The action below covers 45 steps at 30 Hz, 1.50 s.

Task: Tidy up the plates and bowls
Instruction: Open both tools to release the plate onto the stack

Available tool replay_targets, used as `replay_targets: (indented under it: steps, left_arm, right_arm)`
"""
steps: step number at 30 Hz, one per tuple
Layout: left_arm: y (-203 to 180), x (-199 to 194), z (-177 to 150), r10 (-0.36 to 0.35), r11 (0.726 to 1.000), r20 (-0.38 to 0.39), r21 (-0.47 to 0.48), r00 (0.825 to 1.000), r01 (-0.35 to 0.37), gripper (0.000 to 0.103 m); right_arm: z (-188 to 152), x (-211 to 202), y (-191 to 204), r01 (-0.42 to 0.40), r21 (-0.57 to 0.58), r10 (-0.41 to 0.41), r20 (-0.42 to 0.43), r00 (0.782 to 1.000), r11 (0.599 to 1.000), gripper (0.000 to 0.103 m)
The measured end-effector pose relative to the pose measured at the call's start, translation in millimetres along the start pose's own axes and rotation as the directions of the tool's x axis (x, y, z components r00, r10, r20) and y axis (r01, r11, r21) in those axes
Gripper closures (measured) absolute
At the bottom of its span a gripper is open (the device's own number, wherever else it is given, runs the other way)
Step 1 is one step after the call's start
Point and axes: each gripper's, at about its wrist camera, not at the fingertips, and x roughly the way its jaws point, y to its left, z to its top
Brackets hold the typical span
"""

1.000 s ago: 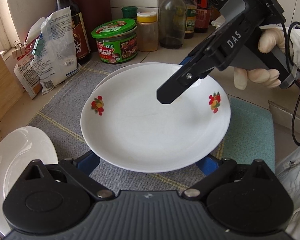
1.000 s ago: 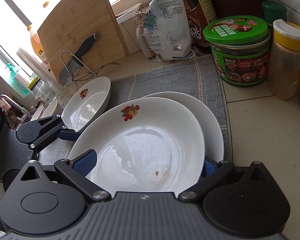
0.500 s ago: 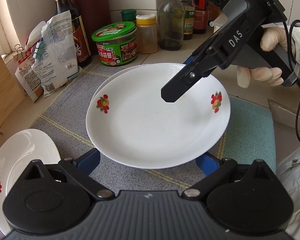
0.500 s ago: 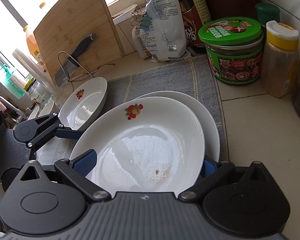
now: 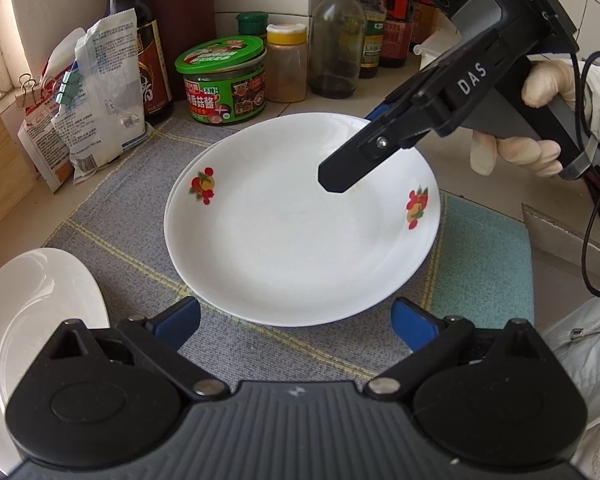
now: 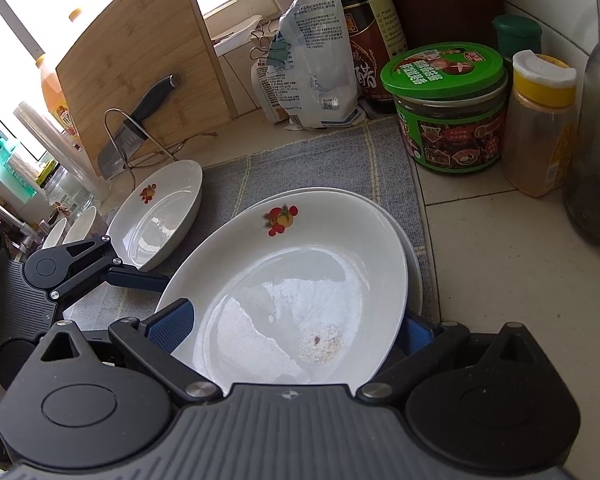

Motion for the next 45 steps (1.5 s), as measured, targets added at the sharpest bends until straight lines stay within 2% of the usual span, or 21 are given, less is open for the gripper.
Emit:
replay_targets:
  steps: [23, 45]
  left_arm:
    - [9.0, 4.7, 0.8, -0.013, 0.992, -0.02, -0.126, 1.0, 0.01, 0.002]
    - [1.7, 0.4, 0.9, 0.026, 0.988, 0.004, -0.151, 1.0, -0.025, 0.002]
  right_arm:
    - [-2.4, -3.4, 19.9, 0.112, -0.045, -0.113, -0.022, 0.993, 0.993, 0.0]
    - [-6.2, -6.1, 32.0, 0.174, -0.091, -0.18, -0.057, 0.982, 0.981, 0.0]
